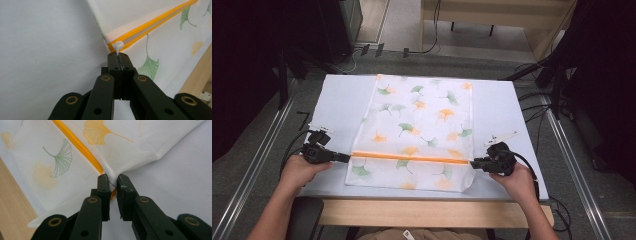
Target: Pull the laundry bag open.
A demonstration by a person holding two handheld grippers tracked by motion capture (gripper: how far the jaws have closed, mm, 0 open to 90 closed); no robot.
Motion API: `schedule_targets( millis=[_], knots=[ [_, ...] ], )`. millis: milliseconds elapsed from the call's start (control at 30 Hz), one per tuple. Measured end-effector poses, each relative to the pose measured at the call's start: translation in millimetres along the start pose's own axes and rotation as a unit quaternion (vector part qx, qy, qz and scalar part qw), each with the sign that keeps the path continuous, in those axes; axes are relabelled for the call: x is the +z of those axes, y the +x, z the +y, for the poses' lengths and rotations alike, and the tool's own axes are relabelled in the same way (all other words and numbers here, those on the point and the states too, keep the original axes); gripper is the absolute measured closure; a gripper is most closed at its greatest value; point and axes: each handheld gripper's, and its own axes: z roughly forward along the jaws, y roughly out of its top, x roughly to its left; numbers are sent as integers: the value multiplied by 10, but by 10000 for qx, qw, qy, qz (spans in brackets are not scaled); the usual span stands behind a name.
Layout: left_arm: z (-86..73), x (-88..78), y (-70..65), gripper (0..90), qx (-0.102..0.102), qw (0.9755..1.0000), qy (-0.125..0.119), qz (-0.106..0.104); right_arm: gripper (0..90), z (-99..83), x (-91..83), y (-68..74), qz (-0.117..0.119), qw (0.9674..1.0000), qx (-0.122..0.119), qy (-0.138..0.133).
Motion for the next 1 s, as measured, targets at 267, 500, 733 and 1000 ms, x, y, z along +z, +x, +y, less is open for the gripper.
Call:
schedule_targets(
  millis=[267,500,733,1000],
  knots=[
    [27,44,-100,900,96,9999,19,-85,817,-45,-24,-143,-72,9998,146,-116],
    [13,73,-158,900,139,9997,79,-184,810,-66,-31,-223,-139,9995,245,-136],
    [-9,72,-152,877,146,9998,46,-95,778,-54,-42,-218,-131,9995,250,-162],
    [-6,75,-193,742,417,9991,-92,-45,611,-17,-62,-162,-33,9989,288,-371]
  ],
)
